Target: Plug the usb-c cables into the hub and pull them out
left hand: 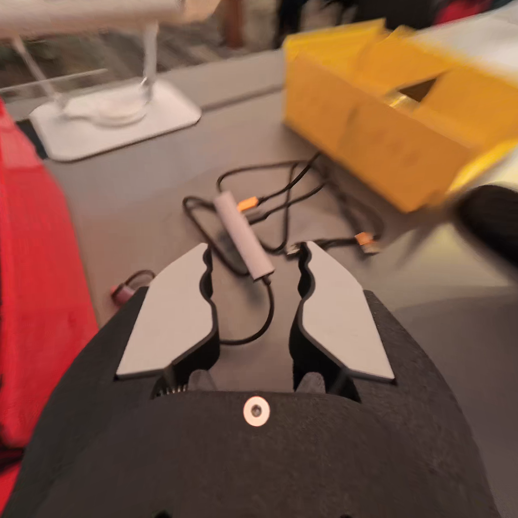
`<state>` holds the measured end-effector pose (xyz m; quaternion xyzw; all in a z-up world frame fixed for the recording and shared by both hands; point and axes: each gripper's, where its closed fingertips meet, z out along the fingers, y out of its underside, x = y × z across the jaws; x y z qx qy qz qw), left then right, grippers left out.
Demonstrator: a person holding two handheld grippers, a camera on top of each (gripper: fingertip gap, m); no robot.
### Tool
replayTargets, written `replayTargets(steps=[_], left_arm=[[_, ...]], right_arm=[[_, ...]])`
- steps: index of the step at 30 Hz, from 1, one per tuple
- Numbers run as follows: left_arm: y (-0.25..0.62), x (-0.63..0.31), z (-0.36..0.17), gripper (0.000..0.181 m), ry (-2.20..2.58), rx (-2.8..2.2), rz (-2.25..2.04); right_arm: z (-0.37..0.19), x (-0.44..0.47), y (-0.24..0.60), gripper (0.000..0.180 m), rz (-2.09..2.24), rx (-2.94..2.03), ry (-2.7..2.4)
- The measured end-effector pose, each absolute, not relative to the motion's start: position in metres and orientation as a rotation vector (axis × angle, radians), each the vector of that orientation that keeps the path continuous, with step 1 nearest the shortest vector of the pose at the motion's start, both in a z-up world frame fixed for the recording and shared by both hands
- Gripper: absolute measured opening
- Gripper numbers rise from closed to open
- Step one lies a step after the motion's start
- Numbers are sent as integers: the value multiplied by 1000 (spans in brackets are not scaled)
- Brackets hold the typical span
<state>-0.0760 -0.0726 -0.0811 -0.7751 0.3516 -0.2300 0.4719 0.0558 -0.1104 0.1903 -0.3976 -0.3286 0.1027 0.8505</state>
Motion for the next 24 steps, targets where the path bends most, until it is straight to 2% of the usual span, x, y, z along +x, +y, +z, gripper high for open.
replayTargets(steps=[6, 14, 24], left_arm=[[-70, -64, -91, 59, 787, -1824, -253], [-57, -65, -138, 51, 824, -2038, -59], [-49, -66, -144, 34, 788, -2080, -86]], right_arm=[[195, 54, -118, 12, 200, -814, -697], [203, 52, -131, 12, 225, -778, -702], [204, 49, -135, 12, 219, -764, -722]])
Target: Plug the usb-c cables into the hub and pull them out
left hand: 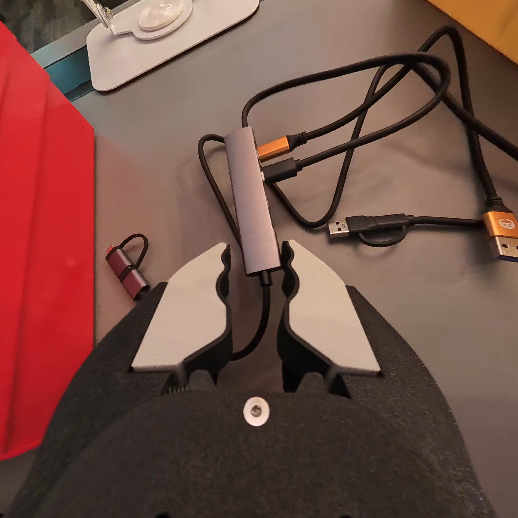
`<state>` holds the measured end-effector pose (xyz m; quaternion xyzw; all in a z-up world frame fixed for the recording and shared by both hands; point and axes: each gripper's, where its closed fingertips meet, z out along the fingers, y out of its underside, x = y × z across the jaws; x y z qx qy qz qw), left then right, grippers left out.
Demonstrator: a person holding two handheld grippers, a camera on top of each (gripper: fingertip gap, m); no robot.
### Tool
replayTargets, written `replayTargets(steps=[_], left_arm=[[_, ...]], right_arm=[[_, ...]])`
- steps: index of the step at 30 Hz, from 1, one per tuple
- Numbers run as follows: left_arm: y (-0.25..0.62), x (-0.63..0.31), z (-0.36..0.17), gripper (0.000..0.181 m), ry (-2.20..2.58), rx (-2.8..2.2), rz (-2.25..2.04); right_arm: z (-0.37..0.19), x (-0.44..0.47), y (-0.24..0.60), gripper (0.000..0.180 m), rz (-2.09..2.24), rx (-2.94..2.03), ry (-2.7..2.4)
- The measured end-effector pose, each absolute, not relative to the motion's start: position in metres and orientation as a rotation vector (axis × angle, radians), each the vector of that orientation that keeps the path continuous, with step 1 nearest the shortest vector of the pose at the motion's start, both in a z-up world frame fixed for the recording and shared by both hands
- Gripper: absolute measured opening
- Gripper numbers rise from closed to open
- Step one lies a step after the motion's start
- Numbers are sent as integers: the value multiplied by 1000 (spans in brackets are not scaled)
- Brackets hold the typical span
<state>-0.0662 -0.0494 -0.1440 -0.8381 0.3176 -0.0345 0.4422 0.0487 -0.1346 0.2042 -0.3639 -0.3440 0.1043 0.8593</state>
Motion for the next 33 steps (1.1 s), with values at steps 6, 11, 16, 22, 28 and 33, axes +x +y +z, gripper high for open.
replayTargets(steps=[6, 11, 16, 22, 28, 33], left_arm=[[-47, -66, -146, 35, 783, -2102, -97], [-48, -62, -144, 24, 806, -2092, -173], [-46, -63, -122, 24, 810, -2009, -229], [-41, -60, -83, 24, 826, -1917, -304], [-29, -47, -45, 24, 817, -1836, -452], [-18, -38, -8, 24, 808, -1735, -556]], right_arm=[[205, 48, -136, 12, 219, -761, -730], [203, 48, -134, 12, 218, -775, -738], [195, 48, -123, 12, 210, -822, -741], [183, 45, -105, 12, 208, -910, -738], [172, 41, -92, 12, 185, -970, -742], [169, 43, -84, 12, 157, -1019, -723]])
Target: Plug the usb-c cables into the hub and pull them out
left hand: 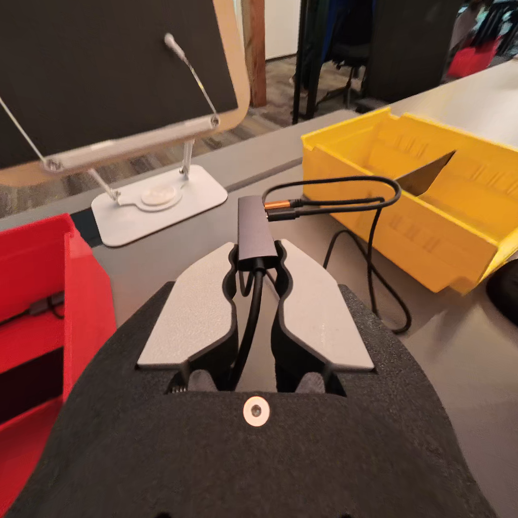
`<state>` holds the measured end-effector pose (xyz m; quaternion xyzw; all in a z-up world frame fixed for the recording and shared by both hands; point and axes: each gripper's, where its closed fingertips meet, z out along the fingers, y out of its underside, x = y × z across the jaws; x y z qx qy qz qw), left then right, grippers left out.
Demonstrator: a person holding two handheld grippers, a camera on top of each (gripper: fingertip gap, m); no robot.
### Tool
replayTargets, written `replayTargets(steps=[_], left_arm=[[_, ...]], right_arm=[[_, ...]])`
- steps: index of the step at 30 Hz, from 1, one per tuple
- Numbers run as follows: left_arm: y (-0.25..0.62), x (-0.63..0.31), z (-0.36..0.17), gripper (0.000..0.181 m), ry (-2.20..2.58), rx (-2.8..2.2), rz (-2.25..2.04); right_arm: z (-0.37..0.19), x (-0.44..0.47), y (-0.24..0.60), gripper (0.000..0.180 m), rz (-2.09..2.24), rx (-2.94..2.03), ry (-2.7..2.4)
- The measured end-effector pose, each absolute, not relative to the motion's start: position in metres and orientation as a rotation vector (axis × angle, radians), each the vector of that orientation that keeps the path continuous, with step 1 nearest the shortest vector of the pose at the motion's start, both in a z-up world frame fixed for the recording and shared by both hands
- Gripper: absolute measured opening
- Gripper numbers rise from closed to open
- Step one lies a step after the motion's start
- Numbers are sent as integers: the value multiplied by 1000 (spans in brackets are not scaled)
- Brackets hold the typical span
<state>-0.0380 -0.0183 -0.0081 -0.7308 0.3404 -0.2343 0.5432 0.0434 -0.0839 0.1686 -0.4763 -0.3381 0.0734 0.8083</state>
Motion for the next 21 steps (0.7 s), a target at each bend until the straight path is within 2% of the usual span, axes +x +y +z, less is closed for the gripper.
replayTargets(steps=[3, 10, 16, 21], left_arm=[[-15, -34, 7, 24, 779, -1697, -652], [-18, -35, -3, 23, 713, -1628, -775], [-23, -39, 10, 23, 657, -1490, -848], [-21, -47, 13, 23, 577, -1438, -892]], right_arm=[[166, 42, -81, 12, 146, -1036, -726], [157, 35, -75, 12, 140, -1064, -750], [140, 20, -66, 12, 112, -1148, -796], [123, -13, -64, 12, 323, -1267, -744]])
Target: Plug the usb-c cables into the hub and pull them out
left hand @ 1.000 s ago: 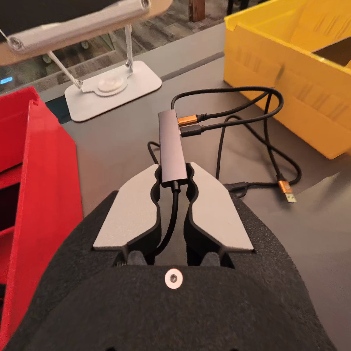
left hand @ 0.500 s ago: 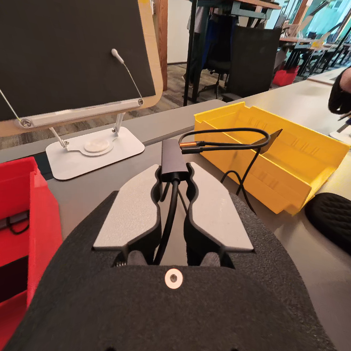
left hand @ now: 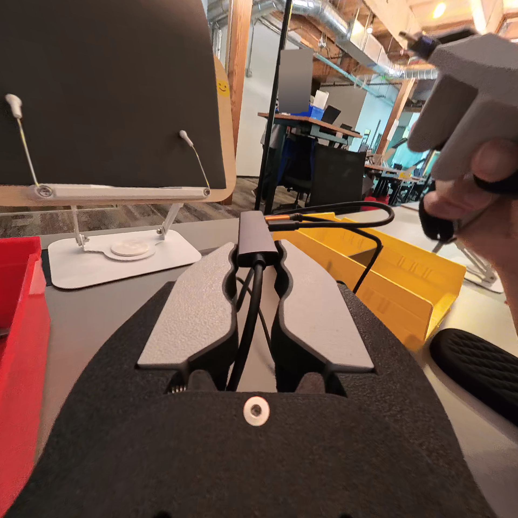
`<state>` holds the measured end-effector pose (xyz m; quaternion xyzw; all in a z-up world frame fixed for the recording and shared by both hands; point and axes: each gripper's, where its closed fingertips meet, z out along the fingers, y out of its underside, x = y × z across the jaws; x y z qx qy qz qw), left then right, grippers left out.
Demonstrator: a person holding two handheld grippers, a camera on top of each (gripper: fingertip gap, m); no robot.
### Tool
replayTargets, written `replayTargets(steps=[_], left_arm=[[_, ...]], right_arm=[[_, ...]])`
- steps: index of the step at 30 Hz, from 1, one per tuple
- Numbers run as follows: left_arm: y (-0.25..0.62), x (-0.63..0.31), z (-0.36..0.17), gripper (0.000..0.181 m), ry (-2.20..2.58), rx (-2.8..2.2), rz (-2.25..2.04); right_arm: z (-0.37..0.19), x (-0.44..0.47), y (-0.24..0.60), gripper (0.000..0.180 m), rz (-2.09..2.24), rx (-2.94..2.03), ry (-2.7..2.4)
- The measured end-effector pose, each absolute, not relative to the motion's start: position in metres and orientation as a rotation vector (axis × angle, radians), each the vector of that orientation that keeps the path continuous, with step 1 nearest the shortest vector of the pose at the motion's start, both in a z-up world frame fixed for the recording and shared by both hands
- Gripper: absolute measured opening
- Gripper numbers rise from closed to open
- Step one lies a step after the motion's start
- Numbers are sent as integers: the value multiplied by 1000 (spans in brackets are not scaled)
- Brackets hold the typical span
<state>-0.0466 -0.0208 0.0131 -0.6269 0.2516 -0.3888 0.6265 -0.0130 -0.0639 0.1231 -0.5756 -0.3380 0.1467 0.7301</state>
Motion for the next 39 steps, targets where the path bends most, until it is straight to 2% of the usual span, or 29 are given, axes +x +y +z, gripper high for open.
replayTargets(steps=[3, 17, 39], left_arm=[[-19, -55, 17, 23, 523, -1410, -928], [-19, -89, 44, 23, 400, -1279, -869], [-39, -77, 58, 23, 502, -1164, -909]], right_arm=[[104, -37, -63, 12, 429, -1355, -729], [54, -66, -48, 12, 328, -1383, -650], [61, -57, -47, 11, 369, -1295, -601]])
